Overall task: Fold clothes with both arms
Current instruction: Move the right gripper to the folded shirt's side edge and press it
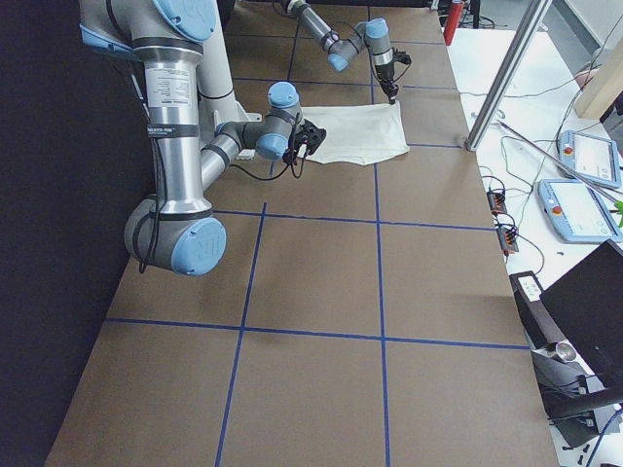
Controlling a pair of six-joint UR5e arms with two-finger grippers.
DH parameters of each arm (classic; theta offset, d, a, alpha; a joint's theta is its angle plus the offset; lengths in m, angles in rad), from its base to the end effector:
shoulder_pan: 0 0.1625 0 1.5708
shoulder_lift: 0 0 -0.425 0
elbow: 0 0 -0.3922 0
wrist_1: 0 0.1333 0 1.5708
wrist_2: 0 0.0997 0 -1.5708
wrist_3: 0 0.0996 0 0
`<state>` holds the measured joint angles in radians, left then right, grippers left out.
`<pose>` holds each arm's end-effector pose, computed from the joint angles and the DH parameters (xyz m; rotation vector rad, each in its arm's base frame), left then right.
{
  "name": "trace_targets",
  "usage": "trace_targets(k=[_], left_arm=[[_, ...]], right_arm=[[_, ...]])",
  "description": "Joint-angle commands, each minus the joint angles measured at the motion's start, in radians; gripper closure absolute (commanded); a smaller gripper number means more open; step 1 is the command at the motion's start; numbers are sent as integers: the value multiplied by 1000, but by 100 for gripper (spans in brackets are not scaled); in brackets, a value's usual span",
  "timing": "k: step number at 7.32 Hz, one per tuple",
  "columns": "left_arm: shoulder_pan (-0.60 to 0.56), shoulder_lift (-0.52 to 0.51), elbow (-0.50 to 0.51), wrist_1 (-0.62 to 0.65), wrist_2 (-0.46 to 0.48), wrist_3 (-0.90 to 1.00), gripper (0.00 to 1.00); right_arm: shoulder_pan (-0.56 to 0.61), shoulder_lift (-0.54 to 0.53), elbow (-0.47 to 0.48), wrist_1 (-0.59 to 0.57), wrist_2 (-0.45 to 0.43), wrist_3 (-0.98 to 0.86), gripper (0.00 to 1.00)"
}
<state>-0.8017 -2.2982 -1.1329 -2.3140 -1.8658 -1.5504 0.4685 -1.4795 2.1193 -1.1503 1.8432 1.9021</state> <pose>0.4754 -0.6412 0.3312 0.1659 1.0608 -0.5540 -0.3854 -0.3144 0.3115 -0.1761 -1.0837 0.5752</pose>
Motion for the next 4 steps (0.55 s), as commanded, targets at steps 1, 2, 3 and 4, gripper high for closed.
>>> trace_targets(k=[1, 2, 3, 4], left_arm=[[-19, -6, -85, -35, -31, -7, 33], [-19, 117, -264, 0, -134, -20, 31], [-19, 229, -409, 2, -151, -20, 31], [-25, 267, -471, 10, -153, -20, 31]], right_arm=[[-7, 138, -106, -5, -2, 0, 0], [-8, 215, -169, -32, -30, -3, 0], [-19, 319, -235, -140, -54, -97, 0], [-34, 405, -302, -229, -56, -245, 0]])
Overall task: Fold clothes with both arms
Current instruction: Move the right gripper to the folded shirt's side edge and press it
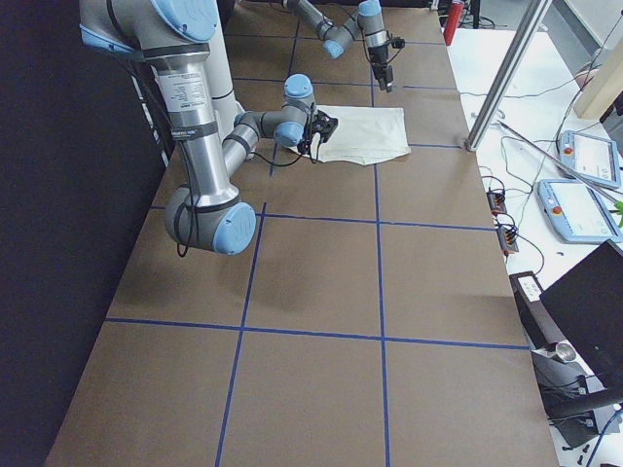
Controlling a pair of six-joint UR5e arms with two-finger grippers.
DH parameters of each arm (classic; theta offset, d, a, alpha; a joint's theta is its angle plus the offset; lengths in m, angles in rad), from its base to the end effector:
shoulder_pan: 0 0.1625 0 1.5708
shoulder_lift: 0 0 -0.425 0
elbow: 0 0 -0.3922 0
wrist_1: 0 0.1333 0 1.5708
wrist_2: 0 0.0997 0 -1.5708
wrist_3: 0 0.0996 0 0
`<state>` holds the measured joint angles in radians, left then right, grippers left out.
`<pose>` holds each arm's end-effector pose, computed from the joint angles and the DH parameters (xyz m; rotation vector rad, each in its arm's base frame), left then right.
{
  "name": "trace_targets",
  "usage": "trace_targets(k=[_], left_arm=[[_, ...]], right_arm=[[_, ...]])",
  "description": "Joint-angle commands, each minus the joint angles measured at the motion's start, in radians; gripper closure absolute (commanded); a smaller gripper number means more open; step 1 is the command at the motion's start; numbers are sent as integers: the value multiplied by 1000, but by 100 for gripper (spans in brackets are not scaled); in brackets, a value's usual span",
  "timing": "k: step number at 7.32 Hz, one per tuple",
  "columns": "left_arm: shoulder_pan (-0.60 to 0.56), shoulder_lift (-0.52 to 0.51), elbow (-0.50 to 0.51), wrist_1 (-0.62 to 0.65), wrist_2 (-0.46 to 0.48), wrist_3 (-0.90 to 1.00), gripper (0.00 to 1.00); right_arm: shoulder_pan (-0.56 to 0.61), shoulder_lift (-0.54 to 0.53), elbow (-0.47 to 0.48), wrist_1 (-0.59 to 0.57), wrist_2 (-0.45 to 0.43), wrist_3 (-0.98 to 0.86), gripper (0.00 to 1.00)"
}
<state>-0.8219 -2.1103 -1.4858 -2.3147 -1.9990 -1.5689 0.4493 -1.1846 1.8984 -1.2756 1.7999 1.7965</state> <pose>0.4034 -0.5690 0.2951 0.1290 1.2395 -0.4563 -0.4849 -0.3567 0.2667 -0.0970 -1.0328 0.4988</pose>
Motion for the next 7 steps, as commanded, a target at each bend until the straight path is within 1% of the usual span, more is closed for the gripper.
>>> trace_targets(k=[1, 2, 3, 4, 5, 6, 7], left_arm=[[-5, 101, -125, 14, -17, -2, 31], [-3, 101, -125, 14, -15, -2, 31], [-5, 101, -123, 15, -14, -2, 31], [-5, 101, -123, 14, -15, -2, 31], [-3, 102, -122, 14, -15, -2, 31], [-3, 102, -120, 14, -14, -2, 31], [-3, 102, -116, 14, -14, -2, 31]], right_arm=[[-30, 162, -155, -111, -13, -235, 0], [-46, 187, -183, -116, -11, -312, 0], [-60, 197, -194, -155, -14, -406, 0], [-69, 209, -191, -225, -19, -511, 0], [-83, 220, -190, -284, -42, -592, 0], [-98, 227, -190, -318, -66, -636, 0], [-118, 237, -190, -324, -86, -643, 0]])
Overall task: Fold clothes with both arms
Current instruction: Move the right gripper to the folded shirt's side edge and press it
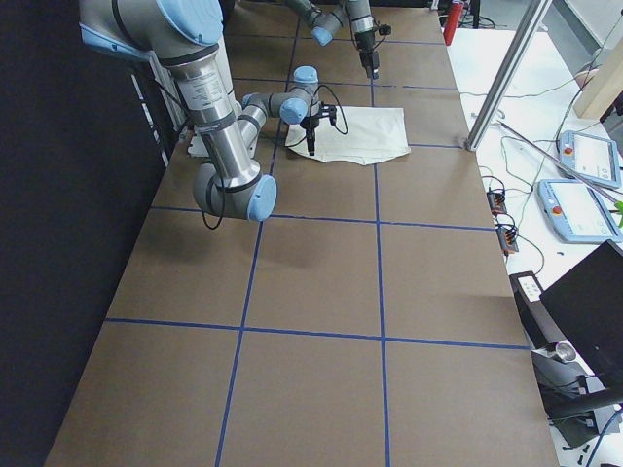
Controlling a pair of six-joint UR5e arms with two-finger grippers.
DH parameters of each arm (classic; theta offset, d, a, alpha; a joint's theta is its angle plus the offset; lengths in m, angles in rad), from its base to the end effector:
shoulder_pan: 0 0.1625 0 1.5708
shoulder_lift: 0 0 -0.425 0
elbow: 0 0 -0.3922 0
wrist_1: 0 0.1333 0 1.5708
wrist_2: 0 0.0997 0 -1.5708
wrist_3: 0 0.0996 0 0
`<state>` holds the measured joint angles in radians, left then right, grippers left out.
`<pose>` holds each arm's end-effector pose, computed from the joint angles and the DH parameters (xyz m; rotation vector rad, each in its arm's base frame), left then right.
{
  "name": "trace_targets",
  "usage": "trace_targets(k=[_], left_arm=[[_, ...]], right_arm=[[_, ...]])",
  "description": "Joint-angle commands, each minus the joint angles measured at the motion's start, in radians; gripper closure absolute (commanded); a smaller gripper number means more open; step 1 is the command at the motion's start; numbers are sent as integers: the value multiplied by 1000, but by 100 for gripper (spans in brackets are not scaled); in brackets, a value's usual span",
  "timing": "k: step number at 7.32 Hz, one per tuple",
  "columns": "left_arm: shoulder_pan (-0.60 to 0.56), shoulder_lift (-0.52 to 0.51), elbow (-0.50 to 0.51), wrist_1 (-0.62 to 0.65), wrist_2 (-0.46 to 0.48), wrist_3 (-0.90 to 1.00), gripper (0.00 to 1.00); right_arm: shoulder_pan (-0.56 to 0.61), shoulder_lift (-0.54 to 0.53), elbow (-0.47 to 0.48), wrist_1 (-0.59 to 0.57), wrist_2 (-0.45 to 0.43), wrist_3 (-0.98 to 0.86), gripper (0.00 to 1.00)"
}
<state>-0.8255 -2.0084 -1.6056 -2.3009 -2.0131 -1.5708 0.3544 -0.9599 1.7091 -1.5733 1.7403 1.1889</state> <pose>0.3737 -0.5386 0.3084 0.1200 1.2461 -0.4506 -0.5887 -0.3421 0.2479 0.1174 -0.7532 -0.0894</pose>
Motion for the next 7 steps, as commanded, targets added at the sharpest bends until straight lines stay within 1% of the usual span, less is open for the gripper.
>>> trace_targets(k=[1, 3, 4, 5, 6, 7], left_arm=[[0, 0, 4, 0, 1, 0, 31], [0, 0, 4, 0, 2, 0, 31], [0, 2, 4, 0, 1, 0, 31], [0, 2, 4, 0, -1, 0, 31], [0, 3, 4, 0, -3, 0, 31], [0, 2, 3, 0, -3, 0, 31]], right_arm=[[-41, 18, -3, -28, -60, -38, 0], [-66, 15, -19, -28, -106, -74, 0], [-64, -6, -10, -28, -107, -87, 0], [-49, -48, 25, -28, -107, -116, 0], [-28, -138, 118, -28, -102, -191, 0], [-26, -242, 183, -25, -108, -237, 0]])
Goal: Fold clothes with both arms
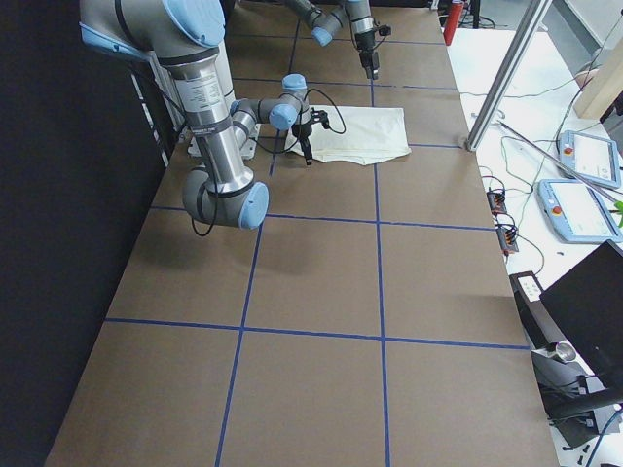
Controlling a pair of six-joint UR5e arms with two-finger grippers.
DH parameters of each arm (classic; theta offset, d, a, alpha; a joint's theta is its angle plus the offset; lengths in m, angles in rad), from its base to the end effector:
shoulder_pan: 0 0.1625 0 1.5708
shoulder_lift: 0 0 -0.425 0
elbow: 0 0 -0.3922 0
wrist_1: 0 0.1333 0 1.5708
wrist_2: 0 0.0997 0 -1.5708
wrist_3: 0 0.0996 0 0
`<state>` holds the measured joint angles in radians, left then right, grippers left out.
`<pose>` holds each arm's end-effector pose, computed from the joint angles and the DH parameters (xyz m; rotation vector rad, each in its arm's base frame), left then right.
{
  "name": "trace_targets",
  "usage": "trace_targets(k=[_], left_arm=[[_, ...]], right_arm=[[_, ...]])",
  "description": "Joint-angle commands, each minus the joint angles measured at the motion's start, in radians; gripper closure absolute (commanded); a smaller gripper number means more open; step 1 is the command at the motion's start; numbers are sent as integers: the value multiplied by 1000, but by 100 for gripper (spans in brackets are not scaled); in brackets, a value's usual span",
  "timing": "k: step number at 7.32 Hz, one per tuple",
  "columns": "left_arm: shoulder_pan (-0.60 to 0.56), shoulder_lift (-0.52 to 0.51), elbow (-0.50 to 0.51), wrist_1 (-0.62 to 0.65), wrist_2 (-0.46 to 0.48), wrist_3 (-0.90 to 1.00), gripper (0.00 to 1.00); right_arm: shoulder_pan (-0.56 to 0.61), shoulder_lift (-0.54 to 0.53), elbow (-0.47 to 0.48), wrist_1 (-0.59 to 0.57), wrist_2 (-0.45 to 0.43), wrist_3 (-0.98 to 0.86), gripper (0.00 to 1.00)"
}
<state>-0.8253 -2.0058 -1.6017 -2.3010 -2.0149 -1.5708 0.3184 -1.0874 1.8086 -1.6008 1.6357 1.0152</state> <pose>0.3742 -0.5388 0.3119 0.1153 1.2411 -0.4518 -0.5608 -0.3184 0.2929 0.2366 -0.6542 -0.2500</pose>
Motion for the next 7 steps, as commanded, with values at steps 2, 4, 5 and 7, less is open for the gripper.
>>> trace_targets(k=[2, 4, 5, 7], left_arm=[[-2, -1, -7, 0, 1, 0, 31], [-3, 1, -10, 2, 1, -2, 31], [-3, 1, -10, 2, 1, 0, 31], [-8, 2, -10, 2, -1, 0, 31]], right_arm=[[-4, -88, 86, 4, -7, 4, 0], [-30, -16, 78, 16, -7, 333, 0], [-50, 21, 75, 24, -7, 509, 6], [-68, 24, 67, 69, -5, 678, 36]])
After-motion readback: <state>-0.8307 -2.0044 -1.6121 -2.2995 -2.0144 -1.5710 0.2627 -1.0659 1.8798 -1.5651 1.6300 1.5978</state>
